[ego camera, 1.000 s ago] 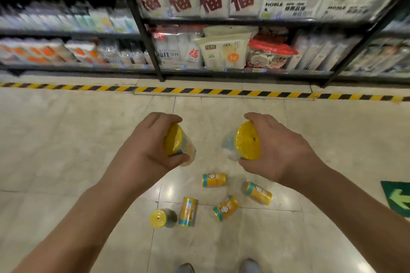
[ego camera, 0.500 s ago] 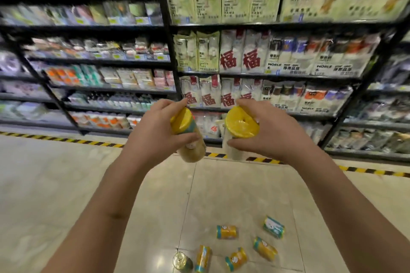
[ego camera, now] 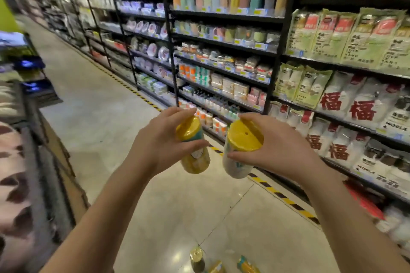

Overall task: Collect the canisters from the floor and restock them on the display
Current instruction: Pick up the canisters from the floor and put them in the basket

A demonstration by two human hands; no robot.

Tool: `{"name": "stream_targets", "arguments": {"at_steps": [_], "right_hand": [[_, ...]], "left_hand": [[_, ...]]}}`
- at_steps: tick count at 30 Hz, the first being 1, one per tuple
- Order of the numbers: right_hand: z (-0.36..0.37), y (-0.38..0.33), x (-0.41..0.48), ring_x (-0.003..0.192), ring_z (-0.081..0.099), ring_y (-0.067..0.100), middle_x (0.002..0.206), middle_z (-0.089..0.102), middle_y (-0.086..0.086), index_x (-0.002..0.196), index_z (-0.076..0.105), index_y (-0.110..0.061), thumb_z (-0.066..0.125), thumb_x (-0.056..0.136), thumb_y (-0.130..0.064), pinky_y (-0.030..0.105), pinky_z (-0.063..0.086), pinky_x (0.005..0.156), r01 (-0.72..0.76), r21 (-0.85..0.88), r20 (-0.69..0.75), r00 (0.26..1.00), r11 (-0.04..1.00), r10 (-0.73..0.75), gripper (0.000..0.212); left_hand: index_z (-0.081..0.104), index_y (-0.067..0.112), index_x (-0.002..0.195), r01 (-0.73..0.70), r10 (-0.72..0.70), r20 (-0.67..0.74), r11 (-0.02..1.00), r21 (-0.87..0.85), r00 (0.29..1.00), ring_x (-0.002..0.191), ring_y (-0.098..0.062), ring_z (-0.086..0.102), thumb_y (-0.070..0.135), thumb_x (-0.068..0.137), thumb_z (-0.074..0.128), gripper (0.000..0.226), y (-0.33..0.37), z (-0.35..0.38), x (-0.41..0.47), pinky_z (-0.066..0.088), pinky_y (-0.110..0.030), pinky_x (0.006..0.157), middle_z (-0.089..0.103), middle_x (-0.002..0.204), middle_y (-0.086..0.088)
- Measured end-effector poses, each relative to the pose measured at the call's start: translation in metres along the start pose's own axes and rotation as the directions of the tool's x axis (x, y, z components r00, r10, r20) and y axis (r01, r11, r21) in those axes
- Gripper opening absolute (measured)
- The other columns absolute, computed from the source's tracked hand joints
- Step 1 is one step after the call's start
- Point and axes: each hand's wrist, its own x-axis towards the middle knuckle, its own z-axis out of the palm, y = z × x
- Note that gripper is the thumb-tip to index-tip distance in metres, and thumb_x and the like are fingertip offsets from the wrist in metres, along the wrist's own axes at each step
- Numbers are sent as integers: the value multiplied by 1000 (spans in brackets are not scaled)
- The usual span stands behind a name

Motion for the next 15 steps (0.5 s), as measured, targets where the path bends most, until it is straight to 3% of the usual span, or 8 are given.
{"name": "stream_targets", "arguments": {"at_steps": [4, 7, 11, 15], "right_hand": [[20, -33, -1, 122, 49, 8, 141, 48, -23, 145, 34, -52, 71, 64, -81, 33, 46, 89, 192, 54, 89, 977, 980, -196, 94], [40, -78, -7, 120, 50, 9, 138, 51, -21, 144, 37, -50, 71, 61, -81, 32, 44, 87, 341, 119, 170, 918, 932, -358, 95], [66, -153, -28, 114, 54, 10, 131, 56, -19, 143, 40, -47, 73, 61, -76, 34, 49, 88, 509, 242, 226, 798, 826, -558, 93], [89, -240, -70, 108, 51, 7, 122, 50, -25, 140, 38, -51, 74, 63, -76, 36, 52, 86, 638, 357, 251, 638, 683, -728, 89]], "left_hand": [[49, 39, 145, 186, -182, -56, 978, 97, 982, 113, -8, 52, 83, 61, 55, 95, 1, -29, -71, 55, -42, 91, 49, 128, 19], [44, 35, 149, 336, -326, -92, 932, 138, 941, 119, -10, 50, 83, 68, 61, 95, 1, -60, -136, 53, -42, 98, 48, 135, 14], [45, 38, 148, 521, -460, -273, 824, 221, 845, 123, -7, 48, 71, 73, 70, 86, 0, -104, -231, 46, -32, 100, 47, 139, 18], [52, 38, 142, 686, -557, -447, 699, 203, 700, 125, -7, 49, 73, 71, 70, 81, 10, -152, -330, 47, -36, 100, 51, 135, 16]]}}
